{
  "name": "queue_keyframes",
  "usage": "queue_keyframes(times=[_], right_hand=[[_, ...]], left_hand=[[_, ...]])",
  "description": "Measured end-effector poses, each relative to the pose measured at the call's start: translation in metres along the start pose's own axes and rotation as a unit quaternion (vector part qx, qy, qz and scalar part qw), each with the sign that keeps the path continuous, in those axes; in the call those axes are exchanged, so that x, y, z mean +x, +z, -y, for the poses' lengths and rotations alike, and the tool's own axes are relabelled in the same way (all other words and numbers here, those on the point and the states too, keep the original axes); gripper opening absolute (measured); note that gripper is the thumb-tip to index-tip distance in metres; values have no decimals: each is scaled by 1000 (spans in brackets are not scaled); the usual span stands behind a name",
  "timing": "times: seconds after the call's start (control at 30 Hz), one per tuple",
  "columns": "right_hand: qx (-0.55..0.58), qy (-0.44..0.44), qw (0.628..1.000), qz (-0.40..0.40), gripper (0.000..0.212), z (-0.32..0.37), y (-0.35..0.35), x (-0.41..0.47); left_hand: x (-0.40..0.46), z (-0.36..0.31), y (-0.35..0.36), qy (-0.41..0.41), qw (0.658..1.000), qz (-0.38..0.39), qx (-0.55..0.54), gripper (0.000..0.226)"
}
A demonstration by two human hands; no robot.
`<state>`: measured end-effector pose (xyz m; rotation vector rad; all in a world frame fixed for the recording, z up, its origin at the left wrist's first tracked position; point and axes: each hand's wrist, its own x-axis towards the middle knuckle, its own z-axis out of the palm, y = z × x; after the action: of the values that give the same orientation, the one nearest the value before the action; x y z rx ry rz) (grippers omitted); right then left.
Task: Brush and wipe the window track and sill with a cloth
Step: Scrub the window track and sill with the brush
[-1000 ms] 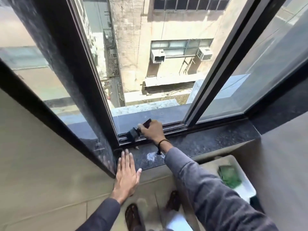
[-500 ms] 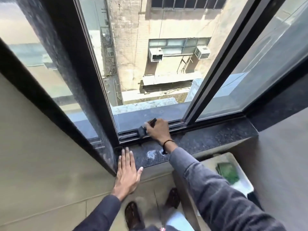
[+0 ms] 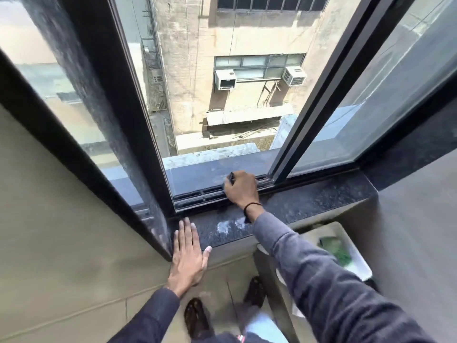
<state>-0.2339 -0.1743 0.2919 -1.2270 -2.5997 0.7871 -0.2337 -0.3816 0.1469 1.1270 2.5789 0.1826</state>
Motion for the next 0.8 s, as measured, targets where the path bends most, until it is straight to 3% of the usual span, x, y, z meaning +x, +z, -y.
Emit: queue_keyframes(times=[0.17,0.23,0.37,0.47,0.63,0.8], right_hand=[[132,42,986,90,36,20,25,-4],[90,41,993,59,35,-3,4,1],[-96,25,992,-77,31,-63,-45,14],[-119,28,987,-101,31,-63,-48,15],[13,-10,1000,2,38,8,15,-4],[150,-11,983,106,37,41,43,-12]], left_hand=[[2,3,3,11,1000,-1,10,96],[3,4,4,12,1000,-2,3,98],[1,2,3,8,1000,-14,-7,91],[0,1,3,5,1000,-15,-6,90],[1,0,2,2,1000,-19,9,91],[2,0,1,11,1000,-20,-5,92]])
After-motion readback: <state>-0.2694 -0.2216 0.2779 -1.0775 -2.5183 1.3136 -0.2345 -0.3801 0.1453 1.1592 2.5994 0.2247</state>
